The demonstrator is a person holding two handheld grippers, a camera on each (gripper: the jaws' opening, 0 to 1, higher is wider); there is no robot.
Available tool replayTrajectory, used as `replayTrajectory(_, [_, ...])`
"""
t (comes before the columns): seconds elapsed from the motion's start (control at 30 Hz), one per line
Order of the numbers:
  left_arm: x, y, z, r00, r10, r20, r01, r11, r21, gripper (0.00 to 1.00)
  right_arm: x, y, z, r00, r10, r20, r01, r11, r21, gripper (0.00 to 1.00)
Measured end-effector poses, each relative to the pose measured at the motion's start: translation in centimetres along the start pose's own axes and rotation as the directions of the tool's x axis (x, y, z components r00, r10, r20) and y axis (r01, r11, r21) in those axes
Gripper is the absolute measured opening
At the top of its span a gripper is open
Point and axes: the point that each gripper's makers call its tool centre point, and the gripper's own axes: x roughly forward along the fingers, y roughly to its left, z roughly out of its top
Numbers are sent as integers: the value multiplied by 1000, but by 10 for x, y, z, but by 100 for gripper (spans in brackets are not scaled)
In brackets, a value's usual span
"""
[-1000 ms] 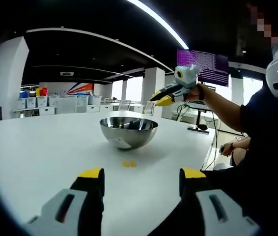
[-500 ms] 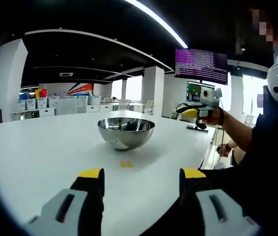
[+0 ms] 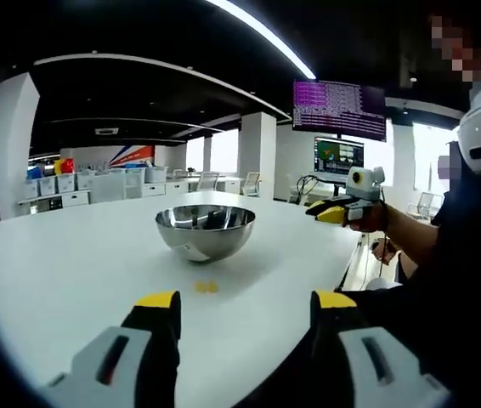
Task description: Pick up the QQ candy scattered on the table and place it into the stainless steel bowl on the table
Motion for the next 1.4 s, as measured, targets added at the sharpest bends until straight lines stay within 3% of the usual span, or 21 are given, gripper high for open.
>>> replayTrajectory(0.1, [-4, 3, -1, 1000, 9, 1, -9, 1000, -3, 61, 16, 8, -15, 998, 1, -61, -3, 999, -34, 21])
replayTrajectory(0.37, [-12, 12, -9, 1000, 26, 4, -26, 999, -23, 61, 73, 34, -37, 993, 72, -94, -70, 997, 18, 21])
replayTrajectory(0.8, [-26, 16, -14, 999, 43, 3, -43, 998, -43, 61, 163, 54, -47, 976, 142, -166, -145, 989, -3, 21])
replayTrajectory(1.03, [-37, 24, -20, 997, 72, 2, -72, 996, -58, 61, 189, 60, -48, 967, 168, -190, -175, 984, -24, 21])
replayTrajectory(1.4, [-41, 34, -21, 996, 87, 9, -86, 994, -71, 61, 197, 59, -56, 962, 169, -214, -176, 984, -14, 16])
